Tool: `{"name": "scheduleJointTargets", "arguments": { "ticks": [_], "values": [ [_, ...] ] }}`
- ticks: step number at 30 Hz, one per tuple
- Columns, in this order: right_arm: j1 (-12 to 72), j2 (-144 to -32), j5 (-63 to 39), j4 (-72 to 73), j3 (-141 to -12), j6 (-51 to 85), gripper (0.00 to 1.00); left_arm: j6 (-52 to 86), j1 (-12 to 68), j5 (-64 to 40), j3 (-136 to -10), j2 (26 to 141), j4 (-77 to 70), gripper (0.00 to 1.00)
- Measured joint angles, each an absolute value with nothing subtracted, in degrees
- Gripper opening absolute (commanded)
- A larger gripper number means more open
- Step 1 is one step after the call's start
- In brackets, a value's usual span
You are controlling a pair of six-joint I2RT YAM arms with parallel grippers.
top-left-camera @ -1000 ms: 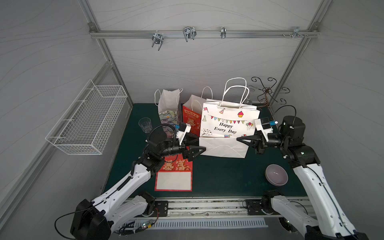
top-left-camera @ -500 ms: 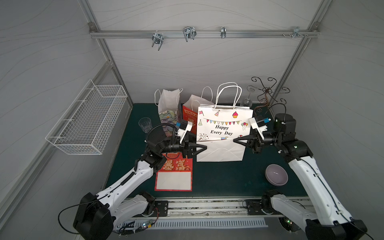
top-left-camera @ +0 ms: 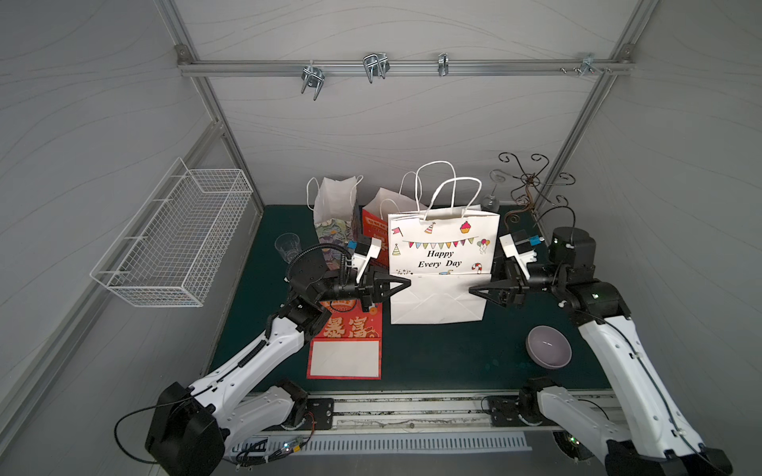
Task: Put away the paper bag
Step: Press the paper bag at the center of the board.
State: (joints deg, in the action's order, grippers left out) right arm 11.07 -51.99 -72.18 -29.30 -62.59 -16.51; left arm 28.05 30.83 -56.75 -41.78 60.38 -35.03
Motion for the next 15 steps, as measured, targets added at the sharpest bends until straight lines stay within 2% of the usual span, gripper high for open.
{"name": "scheduleJointTargets", "arguments": {
  "ticks": [6,11,15],
  "values": [
    [7.68,-45.15,-70.46,-29.21,-54.00,-14.28,0.83,28.80,30.92,-55.92,-43.29,60.38,-35.73,0.00],
    [7.51,-46.46,-71.11,-29.21,-51.66,-13.02,0.80,29.19,31.29,-55.90,-44.27,60.38,-36.49,0.00],
    [8.67,-47.22,-72.01,-29.19,-51.64,-13.34,0.81,29.61,31.59,-55.90,-44.31,60.36,-36.58,0.00]
  ]
}}
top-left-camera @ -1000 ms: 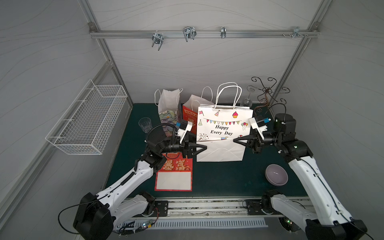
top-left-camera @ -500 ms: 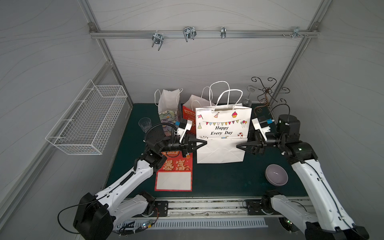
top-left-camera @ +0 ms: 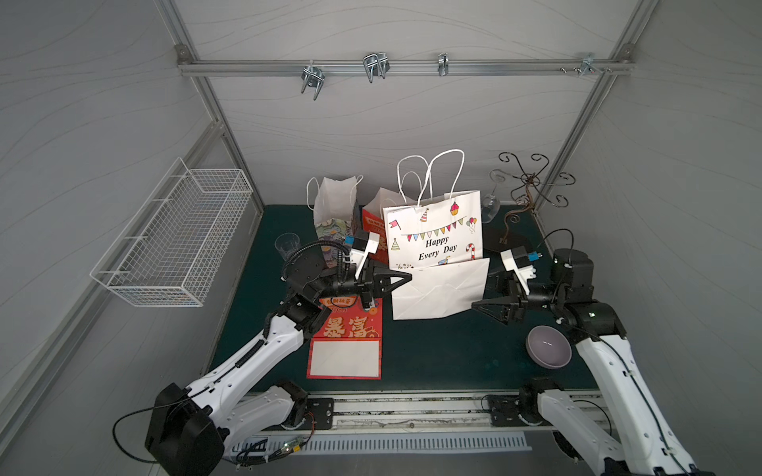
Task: Put away the paper bag
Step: Press the paper bag at the center of the board.
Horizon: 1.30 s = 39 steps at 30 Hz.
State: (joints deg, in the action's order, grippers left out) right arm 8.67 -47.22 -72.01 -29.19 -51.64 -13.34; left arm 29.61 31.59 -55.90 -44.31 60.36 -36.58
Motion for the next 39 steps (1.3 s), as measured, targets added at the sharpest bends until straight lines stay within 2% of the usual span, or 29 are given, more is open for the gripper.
{"name": "scheduleJointTargets", "arguments": {
  "ticks": [3,5,7,11,16,19,21,23,27,28,34,35,36,37,39],
  "values": [
    [9.02,-47.11,-68.64,-28.64,-51.62,-13.67,0.85,29.85,31.83,-55.92,-44.64,60.38,-36.51,0.00],
    [8.27,-46.22,-64.82,-27.07,-51.22,-13.34,0.94,29.85,31.88,-55.90,-45.15,60.36,-36.47,0.00],
    [6.63,-44.53,-61.14,-25.56,-50.30,-12.75,0.99,29.85,31.94,-55.92,-45.56,60.27,-36.42,0.00],
    [5.21,-43.59,-58.19,-26.30,-50.41,-13.21,0.99,29.82,32.32,-56.01,-46.83,60.07,-36.25,0.00],
    [5.98,-44.99,-68.34,-26.96,-50.43,-11.46,0.91,29.80,32.99,-56.27,-48.34,60.05,-36.32,0.00],
    [7.38,-46.83,-74.28,-27.22,-51.03,-9.39,0.75,29.78,33.06,-56.27,-48.49,60.05,-36.21,0.00],
    [7.81,-47.57,-76.69,-27.46,-52.03,-9.08,0.57,29.78,33.06,-56.18,-48.49,60.05,-36.03,0.00],
    [7.88,-47.66,-78.26,-26.96,-52.90,-8.08,0.44,29.76,33.06,-55.90,-48.49,60.07,-35.81,0.00],
    [8.14,-47.64,-79.88,-23.79,-54.37,-5.30,0.04,29.06,33.06,-54.70,-48.49,60.05,-34.17,0.00],
    [8.27,-47.66,-80.07,-22.72,-54.52,-4.54,0.00,28.86,33.08,-54.24,-48.49,60.05,-33.58,0.00],
    [8.69,-49.06,-80.20,-20.34,-55.22,-2.50,0.00,27.00,33.04,-51.70,-48.53,59.59,-31.11,0.00],
    [8.75,-49.15,-80.18,-20.27,-55.22,-2.20,0.30,26.61,33.04,-51.29,-48.56,59.48,-30.48,0.00],
    [8.80,-49.19,-80.09,-20.12,-55.24,-1.98,0.46,26.30,33.04,-51.07,-48.56,59.42,-29.95,0.00],
    [8.88,-49.25,-79.70,-19.94,-55.46,-1.69,0.49,25.98,33.04,-51.00,-48.58,59.37,-29.32,0.00],
    [9.08,-49.32,-78.94,-19.33,-56.25,-1.56,0.49,25.50,33.08,-51.11,-48.56,59.40,-27.66,0.00]
  ]
}}
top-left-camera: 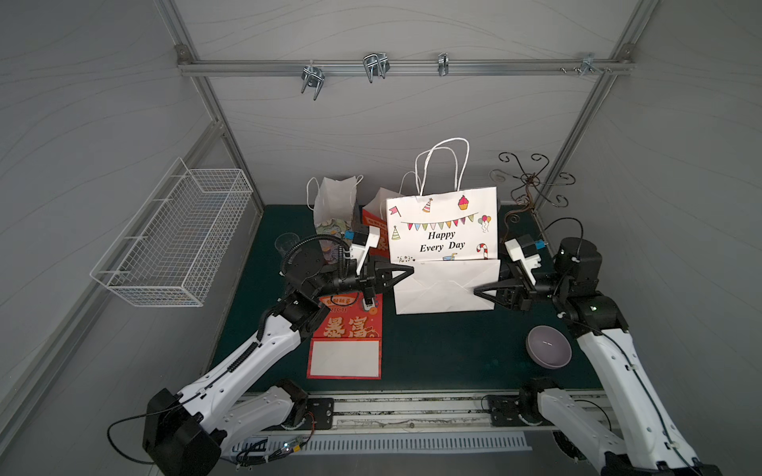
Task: Put away the paper bag
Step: Press the paper bag at the center of the board.
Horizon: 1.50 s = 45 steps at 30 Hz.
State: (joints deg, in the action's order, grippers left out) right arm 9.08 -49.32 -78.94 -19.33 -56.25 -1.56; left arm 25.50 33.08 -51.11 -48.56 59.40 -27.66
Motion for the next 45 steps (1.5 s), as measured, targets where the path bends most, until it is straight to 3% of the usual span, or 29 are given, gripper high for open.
{"name": "scheduleJointTargets", "arguments": {
  "ticks": [3,7,12,14,15,17,19,23,28,31,33,35,37,41,43,44,45],
  "values": [
    [9.26,-49.34,-77.97,-17.78,-57.67,-0.99,0.40,25.10,33.08,-51.13,-48.51,59.42,-26.09,0.00],
    [9.32,-50.02,-77.08,-15.92,-58.57,-0.49,0.00,24.88,33.08,-51.16,-48.49,59.46,-25.74,0.00],
    [9.32,-50.92,-76.60,-15.18,-58.52,0.03,0.00,24.29,33.08,-50.94,-48.25,59.46,-25.41,0.00],
    [9.32,-50.92,-76.27,-14.98,-58.52,0.45,0.27,24.10,33.08,-50.78,-48.12,59.46,-25.41,0.00],
    [9.32,-50.89,-75.99,-14.83,-58.52,0.60,0.35,24.03,33.08,-50.74,-48.07,59.46,-25.32,0.00],
    [9.32,-50.92,-75.22,-13.76,-58.52,1.13,0.38,23.90,33.08,-50.76,-47.79,59.46,-24.80,0.00],
    [9.32,-50.89,-74.61,-12.97,-58.54,1.48,0.35,23.75,33.08,-50.78,-47.46,59.48,-23.99,0.00],
    [9.32,-50.94,-73.93,-12.01,-58.54,2.26,0.00,23.59,33.08,-50.78,-47.16,59.53,-23.35,0.00],
    [9.37,-50.96,-73.25,-11.18,-58.52,2.98,0.00,22.96,33.08,-50.74,-47.11,59.53,-23.22,0.00],
    [9.39,-51.00,-72.40,-10.72,-58.54,3.79,0.37,22.46,33.08,-50.65,-47.11,59.51,-22.59,0.00],
    [9.39,-51.27,-71.83,-10.04,-58.67,4.23,0.39,22.26,33.08,-50.72,-46.87,59.48,-21.82,0.00],
    [9.39,-51.59,-71.11,-9.67,-58.92,4.60,0.30,22.06,33.08,-50.74,-46.35,59.48,-20.97,0.00],
    [9.39,-51.81,-70.74,-9.30,-58.98,5.08,0.00,21.98,33.08,-50.76,-45.93,59.48,-20.36,0.00],
    [9.39,-51.99,-70.39,-8.58,-58.98,5.52,0.00,21.58,33.08,-50.78,-45.74,59.48,-19.92,0.00],
    [9.39,-51.99,-70.28,-7.99,-58.98,6.22,0.25,21.41,33.08,-50.78,-45.74,59.44,-19.97,0.00],
    [9.39,-51.99,-70.08,-7.60,-58.98,6.63,0.33,21.37,33.08,-50.78,-45.71,59.42,-19.92,0.00],
    [9.39,-52.01,-69.89,-7.11,-58.98,7.01,0.35,21.30,33.08,-50.78,-45.71,59.40,-19.79,0.00]
  ]
}}
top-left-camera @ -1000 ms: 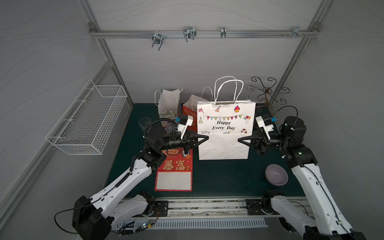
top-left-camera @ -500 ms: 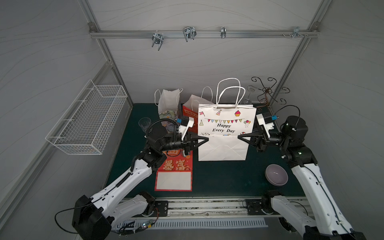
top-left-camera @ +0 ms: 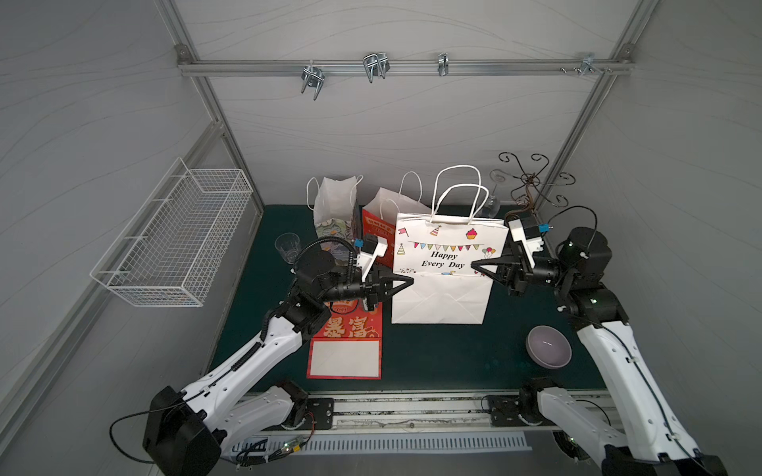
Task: Put away the paper bag
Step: Press the paper bag at the center of the board.
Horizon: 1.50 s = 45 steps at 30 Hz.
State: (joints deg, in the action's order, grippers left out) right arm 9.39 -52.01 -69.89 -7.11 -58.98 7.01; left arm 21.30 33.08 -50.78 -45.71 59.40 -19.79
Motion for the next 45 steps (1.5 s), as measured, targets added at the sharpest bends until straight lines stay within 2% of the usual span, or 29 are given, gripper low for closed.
{"name": "scheduleJointTargets", "arguments": {
  "ticks": [2,3,5,6,10,11,12,13,14,16,17,19,20,24,25,26,27,28,30,32,33,37,38,39,40,41,43,45],
  "values": [
    [9.39,-52.07,-69.58,-6.02,-58.98,7.42,0.33,21.17,33.08,-50.89,-45.41,59.40,-19.75,0.00],
    [9.39,-52.16,-69.52,-5.72,-59.00,7.73,0.27,21.12,33.08,-50.98,-45.19,59.40,-19.70,0.00],
    [9.39,-52.51,-69.38,-4.86,-59.05,8.38,0.06,20.97,33.08,-51.16,-44.71,59.40,-19.40,0.00],
    [9.39,-52.75,-69.32,-4.47,-59.09,8.64,0.00,20.95,33.08,-51.20,-44.47,59.40,-19.35,0.00],
    [9.43,-53.12,-69.21,-3.73,-59.16,9.54,0.00,20.91,33.06,-51.20,-44.10,59.37,-19.46,0.00],
    [9.43,-53.12,-69.17,-3.46,-59.16,9.67,0.10,20.88,33.08,-51.20,-44.07,59.35,-19.51,0.00],
    [9.43,-53.10,-69.01,-3.38,-59.16,9.82,0.26,20.78,33.08,-51.20,-44.03,59.33,-19.59,0.00],
    [9.43,-53.10,-68.93,-3.25,-59.20,10.09,0.34,20.75,33.08,-51.22,-43.90,59.29,-19.53,0.00],
    [9.43,-53.10,-68.66,-3.01,-59.33,10.35,0.35,20.71,33.08,-51.22,-43.66,59.27,-19.53,0.00],
    [9.41,-53.10,-68.14,-2.68,-59.99,10.72,0.32,20.73,33.08,-51.22,-42.87,59.29,-19.49,0.00],
    [9.37,-53.10,-68.05,-2.42,-60.34,10.79,0.26,20.73,33.08,-51.22,-42.50,59.29,-19.46,0.00],
    [9.32,-53.10,-67.81,-1.85,-61.19,11.51,0.05,20.75,33.08,-51.29,-42.04,59.29,-19.44,0.00],
    [9.30,-53.10,-67.79,-1.41,-61.47,11.57,0.00,20.75,33.08,-51.33,-41.95,59.29,-19.46,0.00],
    [9.28,-53.10,-67.81,-0.62,-61.84,12.14,0.00,20.75,33.08,-51.48,-41.95,59.29,-19.94,0.00],
    [9.28,-53.10,-67.81,-0.47,-61.84,12.40,0.11,20.75,33.08,-51.48,-41.95,59.29,-19.94,0.00],
    [9.28,-53.10,-67.77,-0.45,-61.84,12.36,0.28,20.73,33.08,-51.55,-41.95,59.29,-19.99,0.00],
    [9.28,-53.10,-67.75,-0.47,-61.87,12.62,0.35,20.73,33.08,-51.59,-41.95,59.29,-19.97,0.00],
    [9.28,-53.12,-67.68,-0.34,-61.89,12.51,0.37,20.73,33.08,-51.66,-41.89,59.29,-19.92,0.00],
    [9.28,-53.12,-67.66,-0.01,-62.00,12.45,0.31,20.71,33.08,-51.66,-41.71,59.29,-19.90,0.00],
    [9.28,-53.17,-67.66,0.10,-62.50,12.67,0.08,20.71,33.08,-51.70,-41.52,59.29,-19.88,0.00],
    [9.26,-53.21,-67.68,0.19,-62.76,12.47,0.00,20.71,33.08,-51.75,-41.52,59.29,-19.81,0.00],
    [9.08,-53.25,-68.03,-0.51,-63.81,11.55,0.00,20.51,33.08,-51.92,-41.52,59.29,-20.03,0.00],
    [8.93,-53.23,-68.03,-0.58,-63.81,11.18,0.03,20.36,33.08,-51.92,-41.52,59.29,-20.01,0.00],
    [8.84,-53.21,-68.01,-0.80,-63.81,10.94,0.35,20.21,33.08,-51.94,-41.52,59.29,-19.99,0.00],
    [8.71,-53.17,-67.88,-1.23,-63.81,10.87,0.59,20.10,33.08,-51.92,-41.52,59.29,-19.94,0.00],
    [8.51,-53.06,-67.61,-1.78,-63.83,10.48,0.73,20.03,33.08,-51.92,-41.52,59.29,-19.90,0.00],
    [8.23,-52.47,-66.06,-3.99,-63.90,8.95,0.90,19.99,33.10,-51.86,-41.52,59.27,-19.94,0.00],
    [7.94,-51.13,-63.35,-7.70,-63.88,6.70,0.94,20.14,33.10,-51.48,-41.52,59.11,-20.45,0.00]
  ]
}}
